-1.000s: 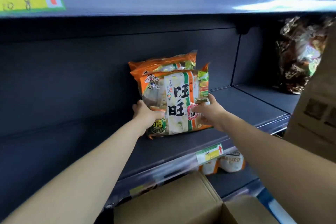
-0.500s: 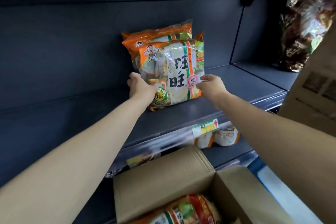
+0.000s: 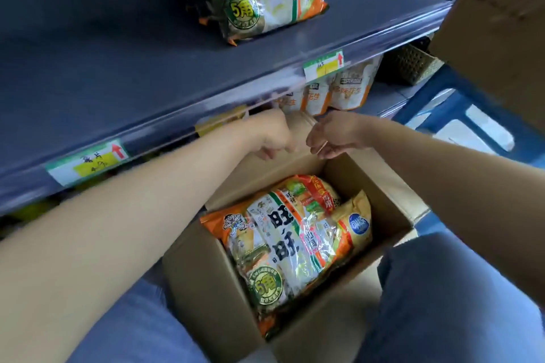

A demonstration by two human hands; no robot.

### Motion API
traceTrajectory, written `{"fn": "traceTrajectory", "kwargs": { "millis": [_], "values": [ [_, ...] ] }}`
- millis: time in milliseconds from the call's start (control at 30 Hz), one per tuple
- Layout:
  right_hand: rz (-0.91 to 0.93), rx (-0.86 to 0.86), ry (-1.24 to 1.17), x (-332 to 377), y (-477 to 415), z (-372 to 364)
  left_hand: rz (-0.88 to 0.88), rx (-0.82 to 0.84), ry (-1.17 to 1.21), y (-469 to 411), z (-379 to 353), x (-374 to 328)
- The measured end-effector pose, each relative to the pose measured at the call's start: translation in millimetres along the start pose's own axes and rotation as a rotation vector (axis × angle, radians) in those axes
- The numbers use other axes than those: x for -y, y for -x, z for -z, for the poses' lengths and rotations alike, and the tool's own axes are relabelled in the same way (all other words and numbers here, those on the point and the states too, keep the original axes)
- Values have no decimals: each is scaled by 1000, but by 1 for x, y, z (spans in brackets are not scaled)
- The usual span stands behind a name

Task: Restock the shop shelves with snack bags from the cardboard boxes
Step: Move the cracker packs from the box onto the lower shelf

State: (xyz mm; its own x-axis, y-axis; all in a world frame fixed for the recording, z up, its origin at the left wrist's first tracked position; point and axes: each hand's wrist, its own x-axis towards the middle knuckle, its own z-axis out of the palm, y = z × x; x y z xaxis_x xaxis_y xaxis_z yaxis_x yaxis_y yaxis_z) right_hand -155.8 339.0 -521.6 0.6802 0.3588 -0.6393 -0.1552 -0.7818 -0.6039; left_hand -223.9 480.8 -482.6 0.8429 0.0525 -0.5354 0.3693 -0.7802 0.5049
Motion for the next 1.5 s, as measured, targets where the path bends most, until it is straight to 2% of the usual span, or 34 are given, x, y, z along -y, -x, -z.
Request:
{"fn": "traceTrajectory", "kwargs": {
  "millis": [133, 267, 467, 567, 667, 767, 967, 1133, 1267, 1400, 1500],
  "values": [
    [-121, 29, 135, -31, -9, -46, 289, 242, -61, 3, -30, 48],
    [-175, 43, 200, -53, -16, -79, 436, 301, -108, 11, -55, 78],
    [-253, 82, 234, -77, -31, -102, 443, 215, -237, 25, -68, 90],
    [-329, 150, 227, -73, -38, -104, 515, 234, -223, 24, -70, 101],
    [-346, 188, 229, -62, -44, -106, 470, 205, -196, 19, -70, 111],
    [-390, 210, 127, -63, -55, -106, 434, 205, -140, 17, -74, 119],
    [-371, 237, 27, -62, -59, -101, 562, -62, -95, 18, -88, 130],
    [-416, 291, -103, -66, -52, -76, 632, -155, 83, 20, -86, 136],
    [-407, 332, -223, -65, -30, -51, 558, -198, 226, 23, -81, 123],
    [-332, 357, -319, -63, -16, -8, 335, -344, 39, 25, -57, 77],
    [-268, 310, -385, -59, -5, 37, 145, -470, -77, 25, -32, 35]
  ]
}}
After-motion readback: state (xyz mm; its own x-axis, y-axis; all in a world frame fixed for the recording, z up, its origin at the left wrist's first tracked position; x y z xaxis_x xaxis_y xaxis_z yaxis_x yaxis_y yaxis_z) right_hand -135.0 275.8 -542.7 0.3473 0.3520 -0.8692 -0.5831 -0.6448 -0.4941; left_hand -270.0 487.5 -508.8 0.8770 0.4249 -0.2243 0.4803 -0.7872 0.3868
